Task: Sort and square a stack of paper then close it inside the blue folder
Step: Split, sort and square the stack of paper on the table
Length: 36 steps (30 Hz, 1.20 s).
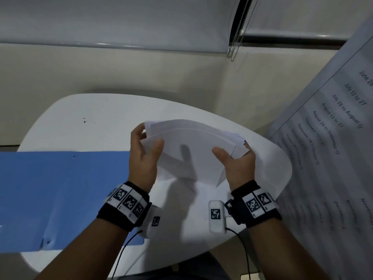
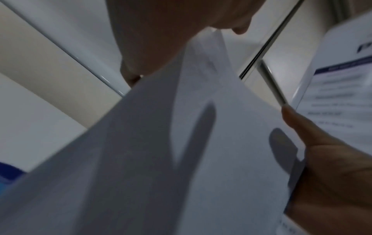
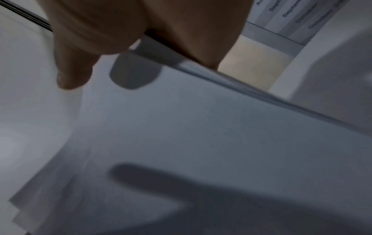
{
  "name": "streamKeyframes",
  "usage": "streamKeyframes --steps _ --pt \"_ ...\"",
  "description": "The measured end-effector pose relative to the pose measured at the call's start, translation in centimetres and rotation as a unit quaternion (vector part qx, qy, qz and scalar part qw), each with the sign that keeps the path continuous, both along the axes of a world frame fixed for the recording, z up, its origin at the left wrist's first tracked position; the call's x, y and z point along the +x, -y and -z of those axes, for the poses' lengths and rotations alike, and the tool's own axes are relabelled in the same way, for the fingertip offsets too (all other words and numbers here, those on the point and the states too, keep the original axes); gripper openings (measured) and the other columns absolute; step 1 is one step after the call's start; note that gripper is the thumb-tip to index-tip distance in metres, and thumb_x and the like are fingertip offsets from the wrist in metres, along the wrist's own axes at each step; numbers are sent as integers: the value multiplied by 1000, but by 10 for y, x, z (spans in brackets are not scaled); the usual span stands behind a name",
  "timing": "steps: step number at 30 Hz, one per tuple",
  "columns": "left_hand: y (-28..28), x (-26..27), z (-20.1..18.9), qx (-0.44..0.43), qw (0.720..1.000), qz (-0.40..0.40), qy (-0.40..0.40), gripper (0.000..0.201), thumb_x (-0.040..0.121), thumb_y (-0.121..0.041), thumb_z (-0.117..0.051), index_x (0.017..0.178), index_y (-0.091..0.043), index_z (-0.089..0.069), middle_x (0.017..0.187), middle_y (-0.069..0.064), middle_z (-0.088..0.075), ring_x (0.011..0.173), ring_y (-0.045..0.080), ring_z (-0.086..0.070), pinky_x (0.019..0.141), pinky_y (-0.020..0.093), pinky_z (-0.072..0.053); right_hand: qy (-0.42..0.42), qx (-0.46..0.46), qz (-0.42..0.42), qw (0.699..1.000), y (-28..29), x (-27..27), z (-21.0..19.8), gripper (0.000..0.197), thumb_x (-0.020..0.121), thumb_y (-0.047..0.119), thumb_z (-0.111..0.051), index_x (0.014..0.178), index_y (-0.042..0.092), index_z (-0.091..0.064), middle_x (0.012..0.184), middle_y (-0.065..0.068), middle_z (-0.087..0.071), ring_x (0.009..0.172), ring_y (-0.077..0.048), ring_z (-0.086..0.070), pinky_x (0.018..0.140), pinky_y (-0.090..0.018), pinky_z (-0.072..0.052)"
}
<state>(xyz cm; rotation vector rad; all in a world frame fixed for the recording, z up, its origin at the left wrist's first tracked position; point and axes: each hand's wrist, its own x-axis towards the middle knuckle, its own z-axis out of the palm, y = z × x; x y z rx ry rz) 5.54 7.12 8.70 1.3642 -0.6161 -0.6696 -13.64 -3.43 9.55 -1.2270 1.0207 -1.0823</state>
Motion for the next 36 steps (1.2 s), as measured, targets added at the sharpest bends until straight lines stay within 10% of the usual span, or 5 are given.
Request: streamKeyframes --steps 5,17,22,29,36 --pt "25 -7 -29 -20 993 -110 32 34 88 -53 -59 105 -25 -65 101 -10 -64 98 12 -59 93 41 -50 17 -35 57 998 -1 15 -13 20 70 36 -78 86 27 -69 90 3 -70 88 -19 -66 78 -32 -57" --pt "34 -8 -19 -13 984 -142 106 15 97 -11 -54 110 -17 -59 103 -10 -60 90 3 -56 82 12 -42 -35 -75 89 993 2 15 -10 16 90 9 -58 103 16 -65 91 8 -61 70 6 -52 70 -9 -43" --pt "29 -2 0 9 995 -68 69 32 103 -30 -49 134 -23 -45 110 -1 -58 90 4 -57 81 18 -48 -27 -49 26 998 1 10 -4 24 87 16 -65 108 26 -59 106 3 -63 91 -4 -61 81 -21 -50" --pt "31 1 1 3 997 -69 33 18 96 -30 -52 100 -13 -56 88 -5 -61 78 13 -57 72 31 -47 15 -3 47 999 6 12 -4 15 86 19 -60 89 27 -72 94 0 -71 98 -30 -66 94 -50 -51" --pt "27 -1 5 24 998 -56 12 30 95 -46 -52 105 -18 -58 96 -8 -63 88 11 -60 82 37 -50 0 32 32 999 7 10 -4 18 80 24 -74 95 25 -64 95 7 -69 95 -18 -65 89 -38 -53"
